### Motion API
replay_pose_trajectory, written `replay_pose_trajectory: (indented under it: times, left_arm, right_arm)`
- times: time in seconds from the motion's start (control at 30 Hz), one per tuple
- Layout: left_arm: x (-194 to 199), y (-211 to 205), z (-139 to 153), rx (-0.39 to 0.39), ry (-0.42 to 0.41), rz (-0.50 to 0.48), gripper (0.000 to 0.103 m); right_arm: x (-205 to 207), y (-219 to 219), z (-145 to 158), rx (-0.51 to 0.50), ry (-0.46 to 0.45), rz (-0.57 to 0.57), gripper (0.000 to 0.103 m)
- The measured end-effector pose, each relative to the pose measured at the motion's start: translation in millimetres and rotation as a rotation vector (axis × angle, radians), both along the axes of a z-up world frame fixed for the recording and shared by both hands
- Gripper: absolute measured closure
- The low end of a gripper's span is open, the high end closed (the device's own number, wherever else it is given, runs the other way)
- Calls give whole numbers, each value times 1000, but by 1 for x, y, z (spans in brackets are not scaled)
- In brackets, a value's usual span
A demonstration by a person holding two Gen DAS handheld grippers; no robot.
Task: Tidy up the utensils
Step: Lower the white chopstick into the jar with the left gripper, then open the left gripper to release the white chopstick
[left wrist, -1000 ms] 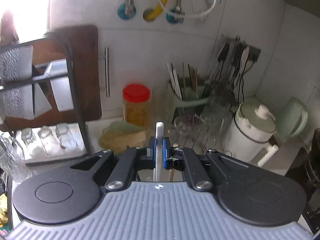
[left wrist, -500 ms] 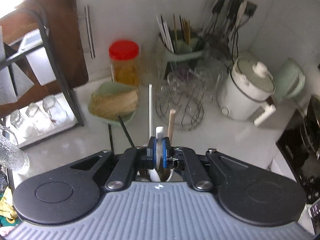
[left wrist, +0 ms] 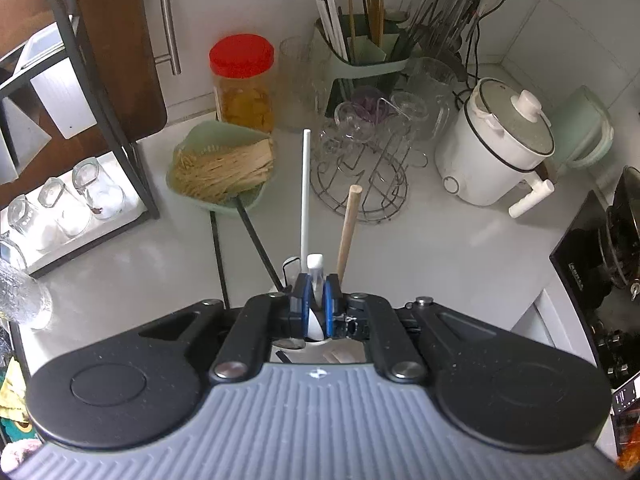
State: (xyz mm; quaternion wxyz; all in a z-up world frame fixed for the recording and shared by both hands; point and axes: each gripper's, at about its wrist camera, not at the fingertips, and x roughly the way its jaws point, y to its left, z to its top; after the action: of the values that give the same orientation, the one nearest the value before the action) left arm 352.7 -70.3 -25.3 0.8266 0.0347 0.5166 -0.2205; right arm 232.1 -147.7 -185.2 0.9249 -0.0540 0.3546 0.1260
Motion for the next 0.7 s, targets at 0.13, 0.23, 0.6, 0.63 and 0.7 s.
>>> replay_pose_trajectory:
  times: [0.13, 0.23, 0.6, 0.63, 0.7]
  left_arm:
    - [-2, 6, 0, -9, -5, 12, 76]
    - [-6, 11, 5, -20, -35, 14, 66]
    - [-33, 50, 23, -101, -194, 79, 52]
    - [-35, 53, 23, -101, -206, 89, 50]
    - [-39, 61, 21, -94, -230, 101, 49]
  right_arm:
    - [0, 1, 0, -2, 0, -7, 19]
    - [0, 1, 0, -2, 1, -16, 19]
    - [-2, 4, 0, -3, -6, -43, 18]
    - [-3, 4, 0, -2, -7, -45, 18]
    - [-3, 5, -1, -5, -11, -48, 18]
